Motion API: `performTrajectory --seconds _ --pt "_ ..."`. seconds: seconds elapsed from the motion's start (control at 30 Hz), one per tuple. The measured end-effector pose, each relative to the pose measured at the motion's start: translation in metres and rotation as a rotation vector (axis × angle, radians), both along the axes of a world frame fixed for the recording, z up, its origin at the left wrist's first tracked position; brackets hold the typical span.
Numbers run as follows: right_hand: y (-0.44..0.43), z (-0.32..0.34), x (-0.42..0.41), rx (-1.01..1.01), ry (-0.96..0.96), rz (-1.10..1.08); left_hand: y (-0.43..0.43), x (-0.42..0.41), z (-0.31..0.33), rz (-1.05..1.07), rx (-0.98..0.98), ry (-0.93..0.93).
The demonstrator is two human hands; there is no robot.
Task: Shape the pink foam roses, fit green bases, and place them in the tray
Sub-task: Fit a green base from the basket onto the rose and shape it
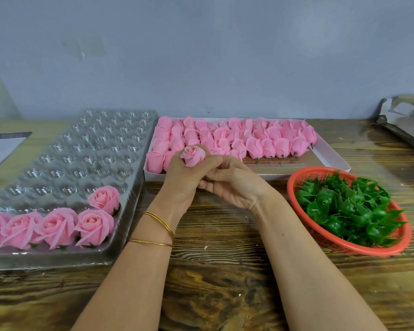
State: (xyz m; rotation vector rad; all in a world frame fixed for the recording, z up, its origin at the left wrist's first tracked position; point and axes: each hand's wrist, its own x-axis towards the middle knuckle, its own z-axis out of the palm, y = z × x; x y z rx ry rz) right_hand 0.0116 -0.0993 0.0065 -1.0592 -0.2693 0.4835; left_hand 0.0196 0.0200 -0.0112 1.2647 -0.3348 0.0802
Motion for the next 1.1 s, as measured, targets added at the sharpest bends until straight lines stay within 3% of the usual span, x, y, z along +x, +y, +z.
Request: performTrajectory --seconds 0.53,0.73,0.97,1.1 --pt "-0.003 0.002 0.003 -0.074 -0.165 -0.142 0.002 -0.002 0.007 0.126 -0.064 0.075" --pt "-0.009 -0.002 0.008 -0.68 -0.507 -0.407 0.001 -0.004 0.009 0.288 0.014 0.007" --pt "-0.008 -0.001 0.005 -0.904 -0.727 -0.453 -0.004 -0.006 0.004 0.43 0.409 -0.19" --pt "-0.005 -0.002 0.005 -0.961 -0.754 -0.423 -0.006 -0.004 0.0 0.468 0.461 -0.225"
